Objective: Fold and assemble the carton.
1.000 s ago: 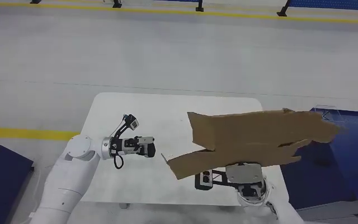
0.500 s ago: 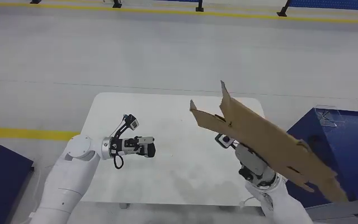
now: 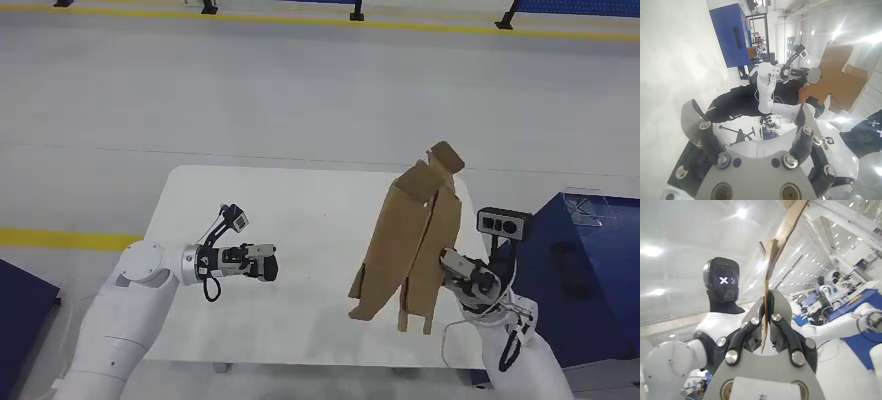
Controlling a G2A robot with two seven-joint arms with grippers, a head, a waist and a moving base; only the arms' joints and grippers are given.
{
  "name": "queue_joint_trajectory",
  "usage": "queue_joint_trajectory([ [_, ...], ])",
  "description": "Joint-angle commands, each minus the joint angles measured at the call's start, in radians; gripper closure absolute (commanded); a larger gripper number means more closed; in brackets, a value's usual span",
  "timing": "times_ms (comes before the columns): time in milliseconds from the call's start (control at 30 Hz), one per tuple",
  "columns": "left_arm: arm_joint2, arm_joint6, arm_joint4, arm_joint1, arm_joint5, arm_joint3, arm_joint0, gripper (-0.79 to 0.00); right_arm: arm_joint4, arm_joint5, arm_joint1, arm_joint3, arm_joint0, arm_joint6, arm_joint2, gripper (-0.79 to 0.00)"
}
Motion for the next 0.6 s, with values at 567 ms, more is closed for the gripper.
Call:
queue_joint_trajectory([
  [567, 0.000, 0.000, 0.000, 0.000, 0.000, 0.000, 0.000, -0.785, 0.058, 0.014, -0.006, 0.008, 0.017, -0.023, 0.015, 0.000],
])
